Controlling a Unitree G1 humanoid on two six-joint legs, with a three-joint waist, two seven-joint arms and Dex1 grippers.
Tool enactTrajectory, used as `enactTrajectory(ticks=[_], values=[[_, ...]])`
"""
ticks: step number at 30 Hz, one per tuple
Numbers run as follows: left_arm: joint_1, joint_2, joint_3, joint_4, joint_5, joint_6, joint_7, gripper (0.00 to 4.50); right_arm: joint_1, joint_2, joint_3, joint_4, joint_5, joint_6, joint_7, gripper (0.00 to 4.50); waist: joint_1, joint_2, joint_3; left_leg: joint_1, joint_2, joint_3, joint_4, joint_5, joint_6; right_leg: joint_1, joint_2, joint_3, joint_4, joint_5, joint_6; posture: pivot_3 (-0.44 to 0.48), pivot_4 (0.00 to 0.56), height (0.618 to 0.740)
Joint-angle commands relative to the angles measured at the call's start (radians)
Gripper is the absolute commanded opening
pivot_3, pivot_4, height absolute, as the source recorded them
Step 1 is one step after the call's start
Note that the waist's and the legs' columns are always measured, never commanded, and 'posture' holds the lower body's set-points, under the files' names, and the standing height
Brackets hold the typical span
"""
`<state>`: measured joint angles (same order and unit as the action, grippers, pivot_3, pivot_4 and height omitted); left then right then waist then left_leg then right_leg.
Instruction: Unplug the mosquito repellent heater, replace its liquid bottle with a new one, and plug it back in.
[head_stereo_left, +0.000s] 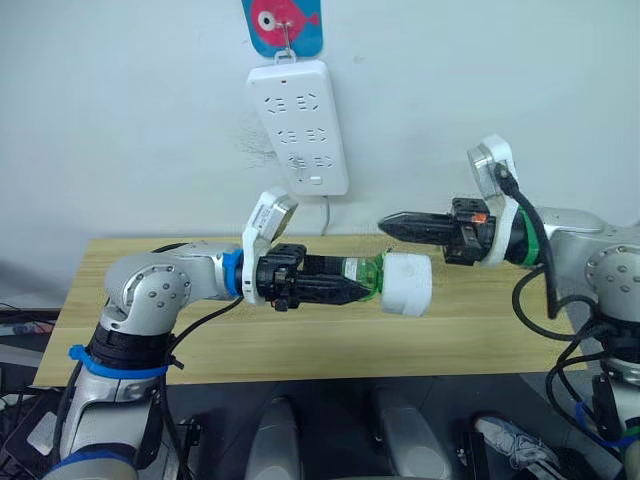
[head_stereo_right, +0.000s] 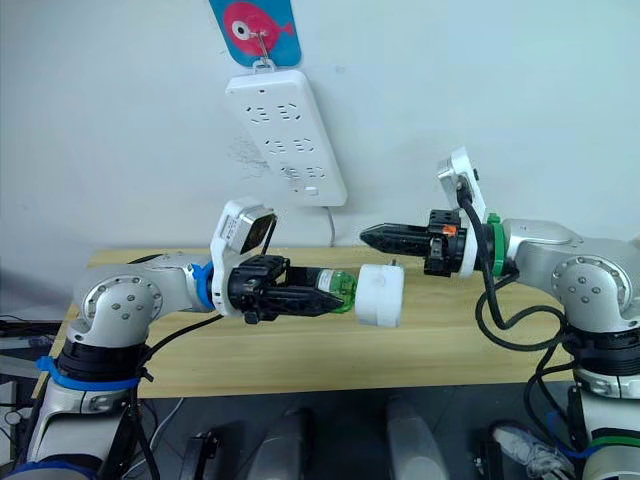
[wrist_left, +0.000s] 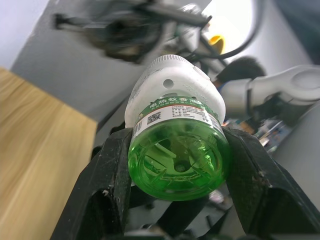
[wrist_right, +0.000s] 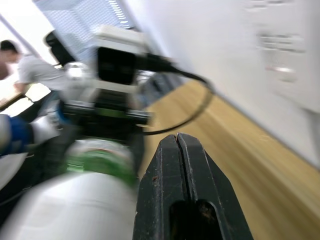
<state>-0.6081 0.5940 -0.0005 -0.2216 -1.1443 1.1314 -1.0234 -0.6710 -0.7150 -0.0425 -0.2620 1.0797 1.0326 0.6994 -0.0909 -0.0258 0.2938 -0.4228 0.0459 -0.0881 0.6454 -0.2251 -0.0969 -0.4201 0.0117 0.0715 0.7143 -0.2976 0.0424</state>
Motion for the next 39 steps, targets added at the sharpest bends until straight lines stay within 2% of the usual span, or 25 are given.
enactTrajectory(ticks=[1,8,15,24,39], values=[[-0.026,-0.019,0.056,0.0,-0.074,0.023,0.032,2.3,0.059,-0.009,0.008,-0.049,-0.011,0.012,0.026,0.0,0.0,0.0,0.0,0.0,0.0,0.0,0.0,0.0,0.0,0.0,0.0,0.0,0.0,0.0,0.0,-0.155,0.227,0.74],[-0.051,-0.067,0.111,0.07,-0.117,0.048,0.141,2.3,0.142,-0.02,-0.031,-0.18,0.144,0.106,0.035,0.0,-0.002,0.0,0.0,0.0,0.0,0.0,0.001,0.0,0.0,0.0,0.0,0.0,0.0,0.0,0.0,-0.157,0.227,0.74],[-0.053,-0.082,0.113,0.086,-0.084,0.021,0.181,2.3,0.148,-0.023,-0.059,-0.215,0.275,0.141,-0.027,0.0,-0.002,0.0,0.0,0.0,0.0,0.0,0.0,0.0,0.0,0.0,0.0,0.0,0.001,0.0,0.0,-0.162,0.227,0.74],[-0.025,-0.051,0.046,0.04,0.046,-0.049,0.108,2.3,0.1,-0.011,-0.075,-0.162,0.458,0.123,-0.171,0.0,-0.003,0.0,0.0,0.0,0.0,0.0,0.0,0.0,0.0,0.0,0.0,0.0,0.0,0.0,0.0,-0.161,0.228,0.74],[0.002,-0.001,-0.037,-0.029,0.167,-0.13,-0.032,2.3,0.056,0.01,-0.055,-0.065,0.547,0.116,-0.356,0.0,-0.003,0.0,0.0,0.0,0.0,0.0,0.0,0.0,0.0,0.0,0.0,0.0,0.0,0.0,0.0,-0.155,0.226,0.74]])
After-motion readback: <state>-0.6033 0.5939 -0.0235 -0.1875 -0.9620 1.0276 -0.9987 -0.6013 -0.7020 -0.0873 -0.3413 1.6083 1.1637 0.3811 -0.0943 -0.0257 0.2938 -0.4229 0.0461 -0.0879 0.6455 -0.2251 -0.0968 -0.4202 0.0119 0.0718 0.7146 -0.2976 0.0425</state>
